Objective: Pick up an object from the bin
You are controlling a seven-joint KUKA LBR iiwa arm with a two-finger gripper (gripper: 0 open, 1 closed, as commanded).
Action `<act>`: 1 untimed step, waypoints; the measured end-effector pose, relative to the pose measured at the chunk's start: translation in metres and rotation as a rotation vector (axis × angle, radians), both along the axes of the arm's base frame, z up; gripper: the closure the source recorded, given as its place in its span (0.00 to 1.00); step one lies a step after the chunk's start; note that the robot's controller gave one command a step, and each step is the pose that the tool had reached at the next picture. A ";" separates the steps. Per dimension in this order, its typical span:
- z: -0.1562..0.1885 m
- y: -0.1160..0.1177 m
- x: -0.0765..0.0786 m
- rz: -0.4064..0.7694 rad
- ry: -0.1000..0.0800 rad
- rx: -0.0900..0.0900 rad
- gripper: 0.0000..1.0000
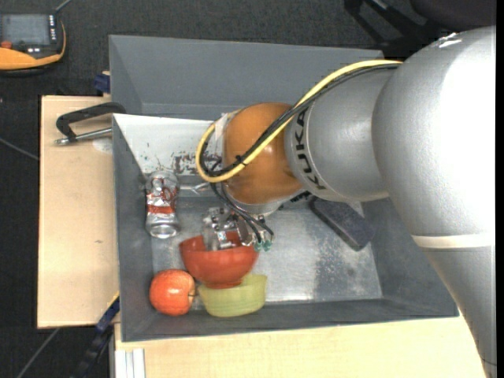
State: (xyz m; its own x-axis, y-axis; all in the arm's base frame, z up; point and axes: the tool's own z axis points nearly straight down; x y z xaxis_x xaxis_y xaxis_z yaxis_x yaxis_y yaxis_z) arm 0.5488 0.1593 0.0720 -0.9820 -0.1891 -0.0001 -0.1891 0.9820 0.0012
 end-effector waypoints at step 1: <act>0.069 -0.014 0.011 -0.092 -0.012 0.005 1.00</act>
Offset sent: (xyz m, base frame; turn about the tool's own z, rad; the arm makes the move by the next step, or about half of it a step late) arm 0.0074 -0.0148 0.0643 0.0920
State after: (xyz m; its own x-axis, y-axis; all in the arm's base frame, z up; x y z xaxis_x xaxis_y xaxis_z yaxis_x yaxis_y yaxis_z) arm 0.5593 0.1456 0.1414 -0.9951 -0.0976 -0.0127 -0.0976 0.9952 0.0041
